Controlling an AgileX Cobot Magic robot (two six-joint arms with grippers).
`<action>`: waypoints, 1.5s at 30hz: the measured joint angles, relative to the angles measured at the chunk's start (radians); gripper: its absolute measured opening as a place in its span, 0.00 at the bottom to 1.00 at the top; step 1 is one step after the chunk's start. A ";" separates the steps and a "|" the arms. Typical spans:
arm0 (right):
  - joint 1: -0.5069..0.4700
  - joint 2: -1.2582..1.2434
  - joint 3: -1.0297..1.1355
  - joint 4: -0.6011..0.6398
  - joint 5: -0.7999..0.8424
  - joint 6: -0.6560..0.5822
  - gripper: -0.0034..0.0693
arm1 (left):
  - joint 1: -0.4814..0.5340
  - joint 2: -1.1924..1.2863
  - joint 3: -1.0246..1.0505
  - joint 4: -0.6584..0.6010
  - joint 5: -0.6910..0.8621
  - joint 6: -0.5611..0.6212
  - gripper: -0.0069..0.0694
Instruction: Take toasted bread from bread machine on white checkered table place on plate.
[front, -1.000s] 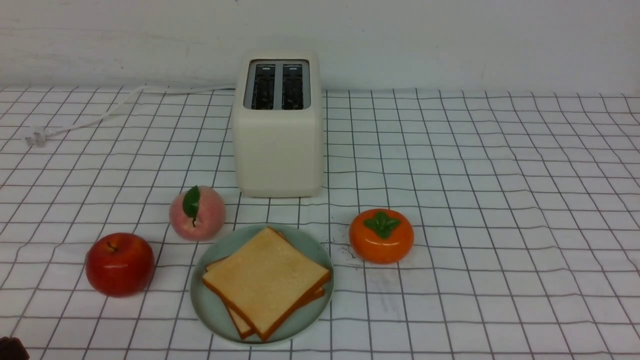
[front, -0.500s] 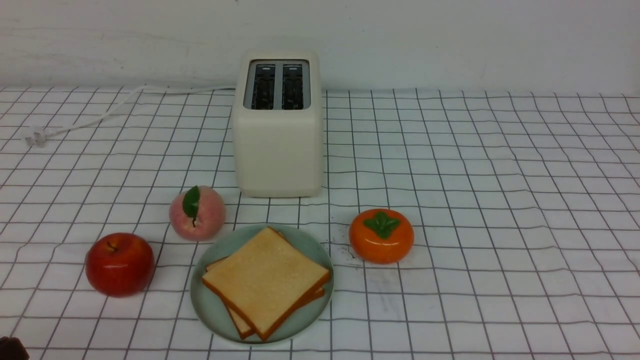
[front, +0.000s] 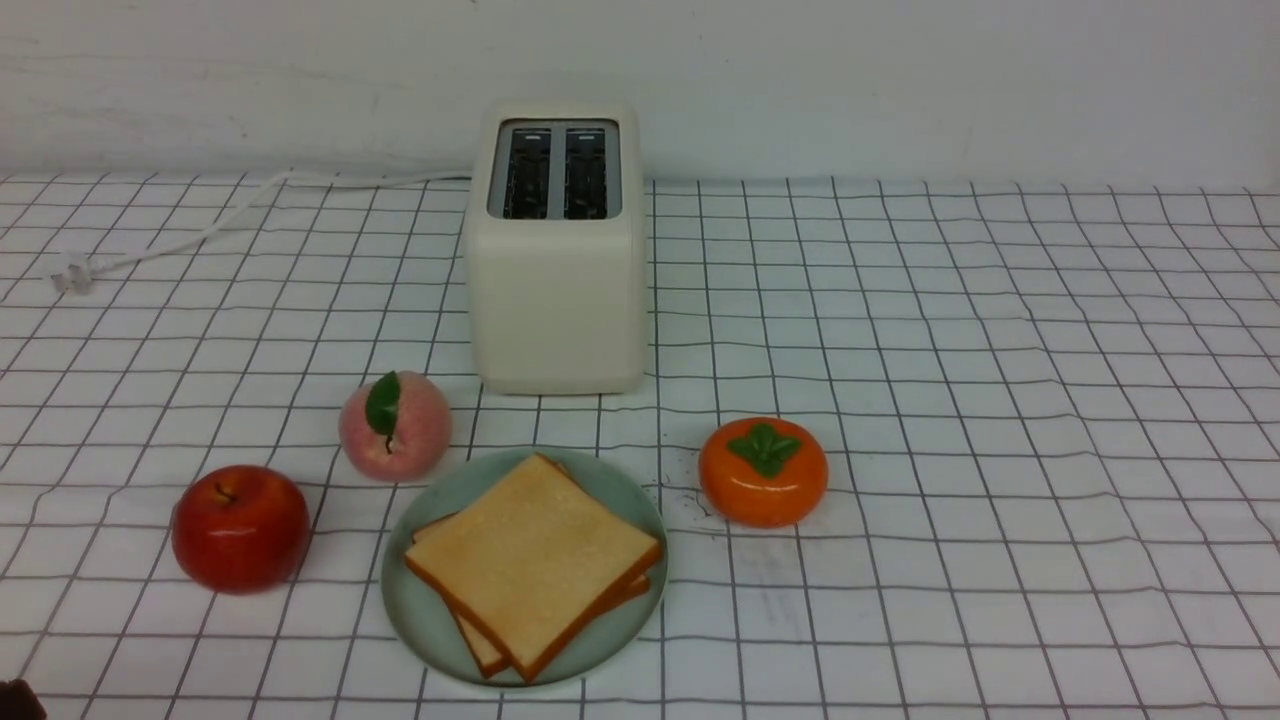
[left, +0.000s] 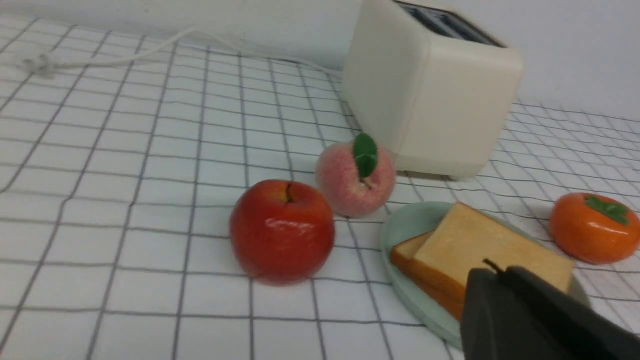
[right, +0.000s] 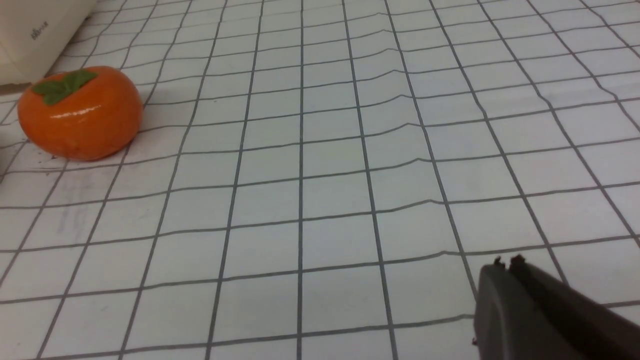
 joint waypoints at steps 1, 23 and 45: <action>0.000 0.000 0.000 0.000 0.000 0.000 0.05 | 0.004 0.000 0.000 0.000 0.000 0.000 0.08; 0.000 0.000 0.001 0.000 -0.002 0.000 0.06 | 0.055 0.000 0.109 -0.020 0.073 -0.015 0.07; 0.000 0.000 0.001 0.000 -0.002 0.000 0.07 | 0.055 0.000 0.109 -0.020 0.073 -0.015 0.07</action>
